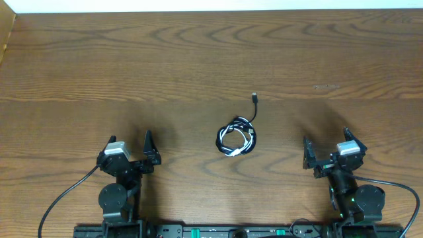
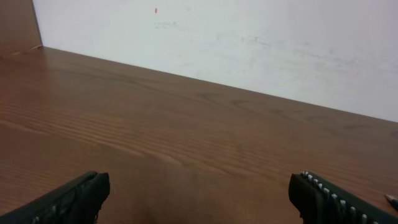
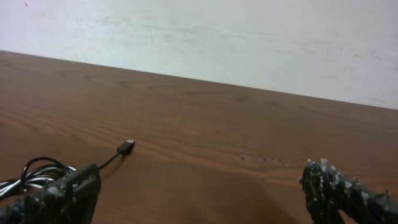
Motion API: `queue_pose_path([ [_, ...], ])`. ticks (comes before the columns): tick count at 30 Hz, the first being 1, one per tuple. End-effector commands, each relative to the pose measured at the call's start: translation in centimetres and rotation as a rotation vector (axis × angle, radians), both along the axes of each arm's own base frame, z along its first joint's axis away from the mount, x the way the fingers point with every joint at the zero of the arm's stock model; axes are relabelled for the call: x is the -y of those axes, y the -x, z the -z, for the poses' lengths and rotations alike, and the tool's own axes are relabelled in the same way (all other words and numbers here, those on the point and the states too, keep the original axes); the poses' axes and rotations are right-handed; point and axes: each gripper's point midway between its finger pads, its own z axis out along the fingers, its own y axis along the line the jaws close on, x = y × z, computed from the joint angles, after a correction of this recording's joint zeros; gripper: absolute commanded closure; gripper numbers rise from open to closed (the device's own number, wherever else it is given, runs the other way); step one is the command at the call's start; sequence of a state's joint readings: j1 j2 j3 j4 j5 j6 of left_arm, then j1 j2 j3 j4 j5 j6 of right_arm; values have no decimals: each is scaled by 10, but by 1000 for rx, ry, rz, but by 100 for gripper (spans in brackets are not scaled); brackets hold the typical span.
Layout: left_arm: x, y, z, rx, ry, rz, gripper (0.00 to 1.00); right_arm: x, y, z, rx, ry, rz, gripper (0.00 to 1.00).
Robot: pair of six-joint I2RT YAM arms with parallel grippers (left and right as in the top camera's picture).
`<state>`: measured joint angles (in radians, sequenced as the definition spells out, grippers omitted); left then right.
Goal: Untangle cables
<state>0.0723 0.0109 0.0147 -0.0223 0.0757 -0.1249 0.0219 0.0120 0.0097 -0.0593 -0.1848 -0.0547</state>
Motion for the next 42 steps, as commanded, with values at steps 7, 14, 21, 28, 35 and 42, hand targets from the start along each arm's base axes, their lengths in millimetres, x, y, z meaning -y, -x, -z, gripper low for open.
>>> queue_pose_path([
  [7, 5, 0, 20, -74, -30, 30, 2, 0, 0, 2, -9, -15, 6, 1],
  [14, 4, 0, 28, -110, -28, 30, 2, 0, 0, 2, -9, -15, 6, 1],
  [21, 4, 0, 28, -112, -33, 27, 2, 1, 0, 2, -9, -15, 6, 1],
  [28, 4, 0, 28, -112, -32, 27, 2, 1, 0, 2, -9, -15, 6, 1],
  [35, 4, 0, 28, -111, -32, 28, 2, 1, 0, 2, -9, -15, 6, 1],
  [42, 5, 0, 19, -92, -33, 31, 2, 0, 0, 2, -9, -16, 6, 1],
])
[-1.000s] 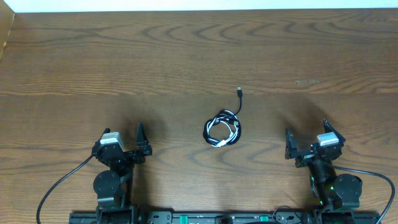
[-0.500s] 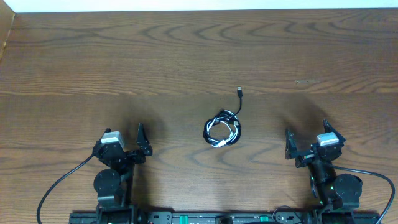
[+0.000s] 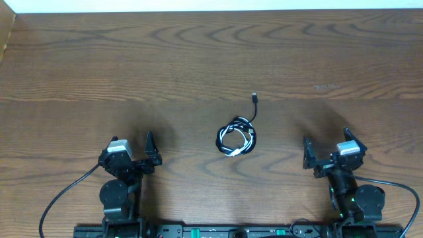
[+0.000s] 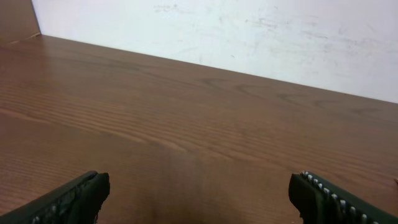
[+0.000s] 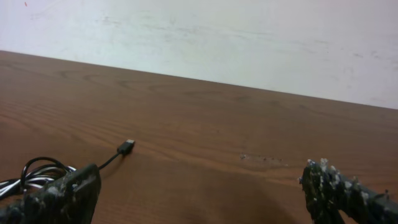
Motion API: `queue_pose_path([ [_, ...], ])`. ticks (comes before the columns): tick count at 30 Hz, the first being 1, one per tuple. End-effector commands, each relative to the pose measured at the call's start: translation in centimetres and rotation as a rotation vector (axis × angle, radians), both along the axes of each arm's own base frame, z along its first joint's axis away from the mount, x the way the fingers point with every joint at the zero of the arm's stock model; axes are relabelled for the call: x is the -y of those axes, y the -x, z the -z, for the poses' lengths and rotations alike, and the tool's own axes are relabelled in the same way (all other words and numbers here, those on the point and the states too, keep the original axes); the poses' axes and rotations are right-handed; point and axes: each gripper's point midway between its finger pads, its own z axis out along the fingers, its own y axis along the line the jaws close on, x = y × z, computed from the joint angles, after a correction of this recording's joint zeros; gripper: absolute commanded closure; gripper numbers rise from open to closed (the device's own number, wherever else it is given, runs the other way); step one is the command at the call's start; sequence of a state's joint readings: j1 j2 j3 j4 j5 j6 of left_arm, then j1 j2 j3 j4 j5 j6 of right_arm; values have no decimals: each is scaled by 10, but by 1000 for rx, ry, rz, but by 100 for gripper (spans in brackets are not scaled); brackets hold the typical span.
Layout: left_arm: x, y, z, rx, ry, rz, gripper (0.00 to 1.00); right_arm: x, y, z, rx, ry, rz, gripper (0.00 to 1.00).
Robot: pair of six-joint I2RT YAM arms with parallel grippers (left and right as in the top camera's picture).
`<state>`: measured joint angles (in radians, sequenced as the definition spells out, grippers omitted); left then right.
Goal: Untangle cables
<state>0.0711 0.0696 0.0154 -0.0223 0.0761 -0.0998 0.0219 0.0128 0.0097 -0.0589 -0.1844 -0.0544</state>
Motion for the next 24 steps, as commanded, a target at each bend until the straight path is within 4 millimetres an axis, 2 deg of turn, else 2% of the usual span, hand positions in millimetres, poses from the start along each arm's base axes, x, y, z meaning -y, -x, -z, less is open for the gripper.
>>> queue_pose_path([
  [1, 4, 2, 1, -24, -12, 26, 2, 0, 0, 2, -9, -15, 5, 1],
  [5, 17, 3, -22, 25, -5, 100, 2, 0, 0, 2, -8, -15, 5, 1],
  [8, 18, 4, -34, 44, -7, 104, 2, -1, 0, 2, -8, -16, 0, 1],
  [15, 25, 1, -57, 44, -1, 147, 2, -20, 5, -5, 11, -23, -119, 1],
  [19, 33, -8, -71, -4, 14, 195, 2, -23, 8, -18, 15, -103, -132, 1],
  [24, 52, -25, -106, -45, 45, 316, 2, -31, 13, -33, 7, -192, -181, 1],
])
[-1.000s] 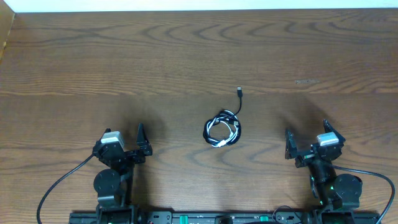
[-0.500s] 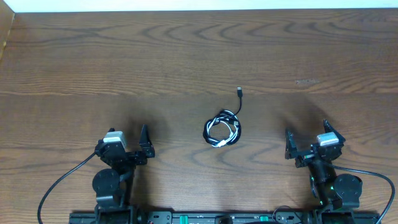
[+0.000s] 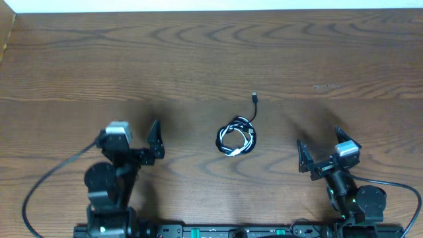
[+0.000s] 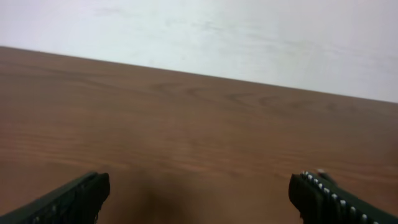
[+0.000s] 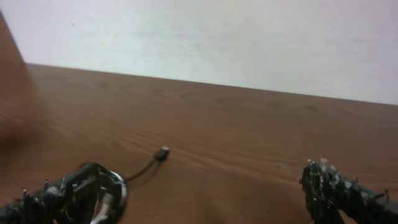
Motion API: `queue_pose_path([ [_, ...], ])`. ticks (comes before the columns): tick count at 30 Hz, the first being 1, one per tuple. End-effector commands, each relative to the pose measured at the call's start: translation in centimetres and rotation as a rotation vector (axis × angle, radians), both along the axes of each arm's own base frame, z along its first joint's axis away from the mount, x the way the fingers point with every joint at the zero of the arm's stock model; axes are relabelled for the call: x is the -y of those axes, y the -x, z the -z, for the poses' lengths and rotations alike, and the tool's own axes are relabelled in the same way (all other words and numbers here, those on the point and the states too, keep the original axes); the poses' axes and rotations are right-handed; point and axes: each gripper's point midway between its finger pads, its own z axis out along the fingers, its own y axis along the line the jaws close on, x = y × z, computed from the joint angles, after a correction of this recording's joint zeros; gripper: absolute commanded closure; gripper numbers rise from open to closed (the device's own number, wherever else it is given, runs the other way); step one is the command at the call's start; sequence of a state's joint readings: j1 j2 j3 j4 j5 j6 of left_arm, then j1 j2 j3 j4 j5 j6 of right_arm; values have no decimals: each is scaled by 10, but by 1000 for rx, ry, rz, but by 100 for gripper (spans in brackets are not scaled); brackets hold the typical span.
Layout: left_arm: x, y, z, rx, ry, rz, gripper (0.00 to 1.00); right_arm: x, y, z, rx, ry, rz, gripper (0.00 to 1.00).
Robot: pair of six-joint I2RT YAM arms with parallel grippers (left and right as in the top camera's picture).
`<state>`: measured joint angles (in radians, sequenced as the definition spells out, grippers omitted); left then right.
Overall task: Untangle cables
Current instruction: 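Reach both grippers toward the cable bundle, left gripper grasping the loops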
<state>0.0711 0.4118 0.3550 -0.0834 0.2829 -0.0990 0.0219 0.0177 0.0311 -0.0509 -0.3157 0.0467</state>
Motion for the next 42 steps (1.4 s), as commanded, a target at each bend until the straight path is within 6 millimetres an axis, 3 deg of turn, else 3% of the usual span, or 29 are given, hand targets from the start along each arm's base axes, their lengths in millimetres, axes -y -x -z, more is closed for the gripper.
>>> queue_pose_path([
  [1, 20, -12, -38, 5, 11, 127, 2, -10, 7, -24, 3, -95, -63, 1],
  [8, 33, -43, -56, -212, 40, 193, 2, -12, 4, -49, -89, -112, -69, 1],
  [17, 83, -66, -54, -394, -33, 385, 2, -12, -20, -78, -348, -100, -54, 1],
  [20, 95, -72, -42, -512, -31, 417, 2, -9, -30, -81, -472, -100, -34, 1],
  [22, 100, -75, -23, -638, -25, 427, 2, -4, -41, -82, -563, -72, -22, 1],
  [26, 101, -87, 10, -740, -10, 421, 2, -2, -61, -80, -556, 36, -51, 1],
  [31, 123, -85, 26, -806, 92, 525, 2, -25, -61, -71, -606, -19, -191, 1],
  [33, 139, -84, 36, -821, 93, 599, 1, -30, -61, -68, -623, -35, -227, 1],
  [38, 182, -71, 77, -918, 27, 718, 10, -30, -65, -57, -663, -40, -226, 1],
  [42, 220, -58, 116, -994, -18, 802, 26, -30, -67, -50, -691, -43, -225, 3],
])
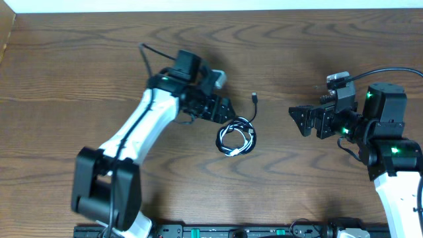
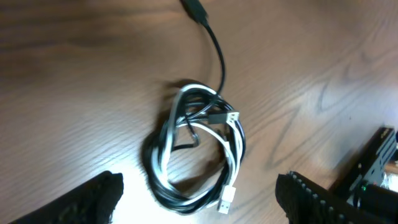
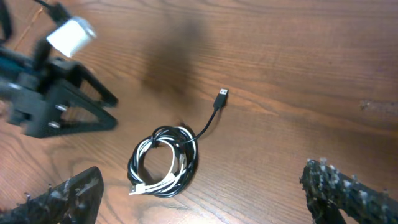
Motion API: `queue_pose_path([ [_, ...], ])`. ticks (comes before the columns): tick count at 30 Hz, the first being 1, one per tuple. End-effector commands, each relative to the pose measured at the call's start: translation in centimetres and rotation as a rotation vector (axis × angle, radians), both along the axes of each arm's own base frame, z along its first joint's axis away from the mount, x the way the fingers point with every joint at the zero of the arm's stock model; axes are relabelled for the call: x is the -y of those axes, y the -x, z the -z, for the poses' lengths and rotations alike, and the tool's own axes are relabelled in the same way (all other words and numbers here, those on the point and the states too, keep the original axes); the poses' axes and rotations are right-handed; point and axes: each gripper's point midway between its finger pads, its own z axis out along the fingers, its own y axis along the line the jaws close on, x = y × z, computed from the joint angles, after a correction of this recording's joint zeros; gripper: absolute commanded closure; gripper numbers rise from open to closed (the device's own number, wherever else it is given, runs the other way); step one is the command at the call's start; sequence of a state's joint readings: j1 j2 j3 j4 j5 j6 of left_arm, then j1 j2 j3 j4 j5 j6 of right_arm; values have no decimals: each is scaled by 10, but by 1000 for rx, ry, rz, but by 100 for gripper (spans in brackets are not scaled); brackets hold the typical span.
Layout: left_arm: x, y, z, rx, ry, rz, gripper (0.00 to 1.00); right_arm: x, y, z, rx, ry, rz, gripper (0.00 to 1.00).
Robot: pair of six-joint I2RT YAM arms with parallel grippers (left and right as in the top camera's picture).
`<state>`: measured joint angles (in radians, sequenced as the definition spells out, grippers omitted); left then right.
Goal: Untangle cables
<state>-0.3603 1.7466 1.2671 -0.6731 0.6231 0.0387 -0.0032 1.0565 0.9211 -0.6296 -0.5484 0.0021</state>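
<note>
A black cable and a white cable lie wound together in one small coil (image 1: 236,138) at the table's middle. The black cable's tail runs up to a plug (image 1: 255,98). My left gripper (image 1: 215,108) hangs open just up and left of the coil. In the left wrist view the coil (image 2: 196,149) lies below and between the open fingers (image 2: 93,199). My right gripper (image 1: 301,121) is open, well to the right of the coil. Its own view shows the coil (image 3: 163,163), the plug (image 3: 222,94) and the left arm's gripper (image 3: 68,106).
The brown wooden table (image 1: 330,53) ends at a white strip along its far edge. A brown upright edge (image 1: 6,33) stands at the far left corner. The left arm (image 1: 139,132) stretches diagonally over the table's left half.
The left arm has gone from the near edge out to the coil and now looks down on it. The right arm has risen and come forward on the coil's right. The cables lie as before.
At the two oldest moments both arms sat folded at the near table edge, grippers open, looking along the table. Then each had turned inward a little toward the coil. Now both are extended, left above the coil, right beside it; the coil has not moved.
</note>
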Motion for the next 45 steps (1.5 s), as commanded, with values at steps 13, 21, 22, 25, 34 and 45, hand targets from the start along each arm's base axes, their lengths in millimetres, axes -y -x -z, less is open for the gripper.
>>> queue_pose_path([
  [13, 33, -8, 78, -33, -265, -171, 52, 6, 2, 14, -87, 6, 31, 25],
  [21, 33, -7, 75, -36, -263, -176, 93, 7, 0, 27, -133, 10, 36, 46],
  [22, 33, -9, 70, -24, -256, -177, 92, 7, -1, 29, -147, 2, 45, 48],
  [25, 34, -20, 19, 56, -162, -202, 93, 5, -6, 36, -212, -56, 90, 57],
  [34, 34, -6, -77, 35, 111, -280, 93, -28, -19, 36, -203, -114, 24, 59],
  [45, 27, -7, -88, -73, 230, -301, 93, -81, -47, 33, -198, -255, 7, 51],
])
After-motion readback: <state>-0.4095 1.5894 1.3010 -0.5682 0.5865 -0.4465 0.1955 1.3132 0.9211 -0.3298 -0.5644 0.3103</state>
